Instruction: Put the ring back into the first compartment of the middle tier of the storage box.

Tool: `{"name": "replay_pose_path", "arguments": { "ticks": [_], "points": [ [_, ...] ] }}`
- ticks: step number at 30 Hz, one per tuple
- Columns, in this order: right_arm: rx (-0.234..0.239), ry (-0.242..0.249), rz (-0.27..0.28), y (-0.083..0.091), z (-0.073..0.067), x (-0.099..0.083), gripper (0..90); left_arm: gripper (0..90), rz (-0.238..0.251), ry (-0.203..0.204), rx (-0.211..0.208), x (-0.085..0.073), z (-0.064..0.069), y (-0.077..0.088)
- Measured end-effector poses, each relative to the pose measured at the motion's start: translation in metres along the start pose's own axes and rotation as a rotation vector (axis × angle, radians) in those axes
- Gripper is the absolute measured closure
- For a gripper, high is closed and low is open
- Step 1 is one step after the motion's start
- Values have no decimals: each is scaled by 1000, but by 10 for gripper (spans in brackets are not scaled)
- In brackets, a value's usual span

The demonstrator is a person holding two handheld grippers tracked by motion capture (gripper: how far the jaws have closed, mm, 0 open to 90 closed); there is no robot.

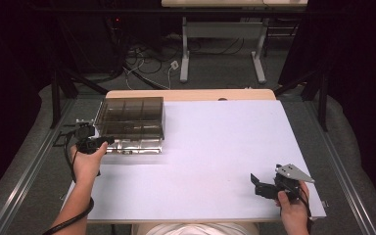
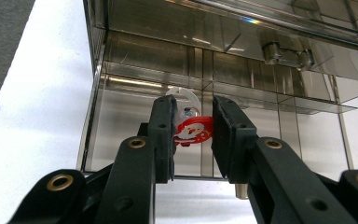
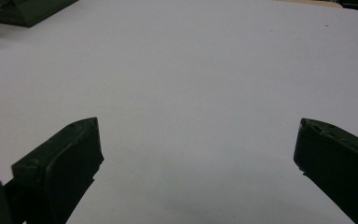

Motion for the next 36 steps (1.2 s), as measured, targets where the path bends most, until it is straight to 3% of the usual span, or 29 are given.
{"name": "replay_pose_path", "arguments": {
  "ticks": [28, 33, 36],
  "points": [
    [6, 3, -7, -1, -2, -1, 5, 688, -26, 40, 24, 0, -8, -11],
    [7, 3, -7, -2, -2, -1, 5, 606, -22, 38, 19, 1, -9, -9],
    [7, 4, -7, -2, -2, -1, 5, 578, -11, 33, 39, 1, -10, -10]
  ]
}}
Point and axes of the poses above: each handheld gripper's, and its own axes: y roughly backward along the jaws, x roughly out of its top, z roughly to its right, the point moved 10 cm from there along -y, roughly forward along the jaws, and after that the axes turned 13 degrees about -y, right-handed, at the moved point
